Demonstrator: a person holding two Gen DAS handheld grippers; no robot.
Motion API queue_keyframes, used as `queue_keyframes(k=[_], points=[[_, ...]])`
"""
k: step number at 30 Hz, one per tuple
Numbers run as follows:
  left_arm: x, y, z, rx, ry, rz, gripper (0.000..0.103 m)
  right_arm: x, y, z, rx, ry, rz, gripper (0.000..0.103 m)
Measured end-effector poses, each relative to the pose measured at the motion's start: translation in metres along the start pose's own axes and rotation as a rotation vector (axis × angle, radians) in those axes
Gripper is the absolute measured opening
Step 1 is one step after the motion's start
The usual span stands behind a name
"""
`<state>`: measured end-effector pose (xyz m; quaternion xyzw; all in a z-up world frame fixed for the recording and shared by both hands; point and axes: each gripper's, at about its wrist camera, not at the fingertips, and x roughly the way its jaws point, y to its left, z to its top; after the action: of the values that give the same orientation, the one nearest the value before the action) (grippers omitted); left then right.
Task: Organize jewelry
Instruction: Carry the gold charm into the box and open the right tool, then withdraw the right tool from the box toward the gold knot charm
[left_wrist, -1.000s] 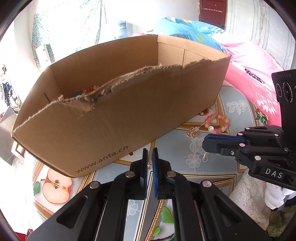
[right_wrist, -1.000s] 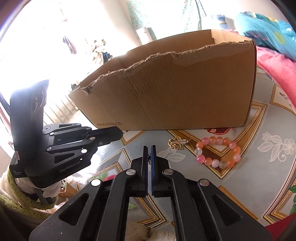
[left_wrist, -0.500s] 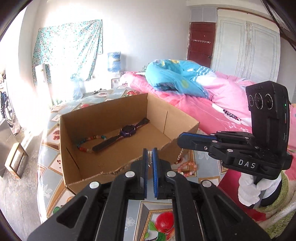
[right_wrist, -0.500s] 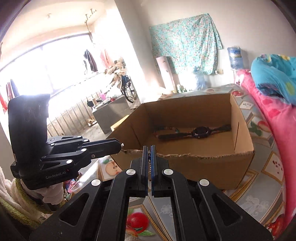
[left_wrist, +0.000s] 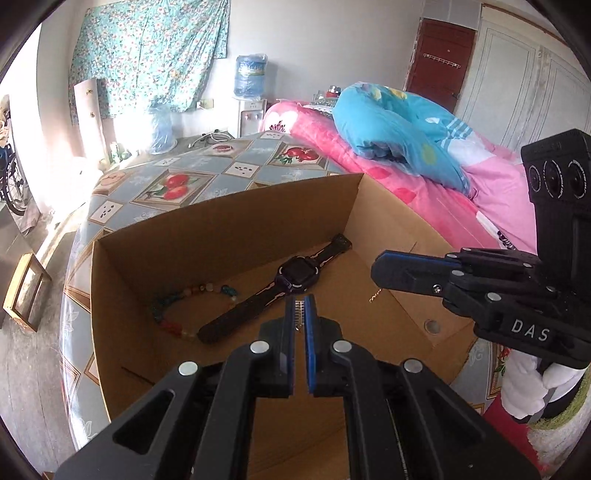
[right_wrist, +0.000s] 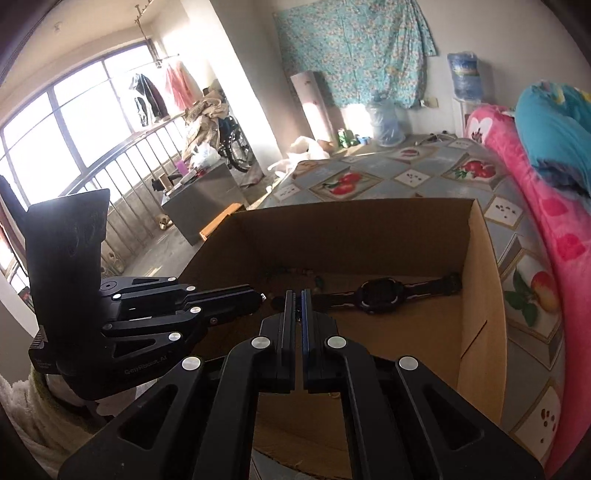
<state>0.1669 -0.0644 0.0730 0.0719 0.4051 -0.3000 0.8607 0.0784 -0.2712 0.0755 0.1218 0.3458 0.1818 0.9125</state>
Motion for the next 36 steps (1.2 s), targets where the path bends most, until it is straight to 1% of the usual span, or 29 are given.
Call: queue_keyframes(k=[2, 4, 5, 6, 8, 12, 15, 18, 22, 25, 29, 31, 33, 36], points=[[0.012, 0.004, 0.003, -0.02, 0.036, 0.005, 0.005, 0.003, -0.004, 0.001, 0.027, 0.027, -0.009, 0.005], [0.018, 0.005, 0.003, -0.037, 0.055, 0.004, 0.006, 0.004, -0.007, 0.001, 0.041, 0.039, 0.002, 0.006], [0.019, 0.006, 0.003, -0.042, 0.058, 0.003, 0.011, 0.002, -0.008, 0.001, 0.045, 0.035, 0.0, 0.007], [0.018, 0.007, 0.004, -0.047, 0.053, 0.001, 0.02, 0.002, -0.009, 0.001, 0.044, 0.03, 0.001, 0.009], [0.017, 0.007, 0.005, -0.055, 0.044, 0.015, 0.028, 0.0, -0.01, 0.002, 0.047, 0.019, 0.002, 0.011], [0.015, 0.01, 0.006, -0.069, 0.037, 0.022, 0.028, -0.006, -0.013, 0.005, 0.057, -0.004, 0.003, 0.013], [0.01, 0.008, 0.005, -0.063, 0.016, 0.035, 0.028, -0.015, -0.015, 0.005, 0.062, -0.033, -0.001, 0.016], [-0.003, 0.004, 0.002, -0.054, -0.019, 0.028, 0.028, -0.031, -0.015, 0.002, 0.061, -0.07, -0.006, 0.018], [-0.029, -0.003, -0.004, -0.036, -0.093, 0.023, 0.031, -0.059, -0.012, -0.008, 0.063, -0.132, 0.01, 0.019], [-0.052, -0.007, -0.018, -0.03, -0.153, 0.014, 0.035, -0.082, -0.007, -0.022, 0.057, -0.181, 0.035, 0.021], [-0.082, -0.013, -0.046, -0.017, -0.224, -0.022, 0.04, -0.109, 0.002, -0.051, 0.037, -0.227, 0.073, 0.023], [-0.096, -0.018, -0.062, 0.009, -0.262, -0.041, 0.042, -0.118, 0.006, -0.067, 0.028, -0.236, 0.093, 0.026], [-0.109, -0.024, -0.078, 0.037, -0.286, -0.052, 0.048, -0.124, 0.01, -0.084, 0.023, -0.231, 0.099, 0.027], [-0.12, -0.032, -0.103, 0.056, -0.285, -0.084, 0.054, -0.124, 0.013, -0.106, 0.045, -0.209, 0.126, 0.028]])
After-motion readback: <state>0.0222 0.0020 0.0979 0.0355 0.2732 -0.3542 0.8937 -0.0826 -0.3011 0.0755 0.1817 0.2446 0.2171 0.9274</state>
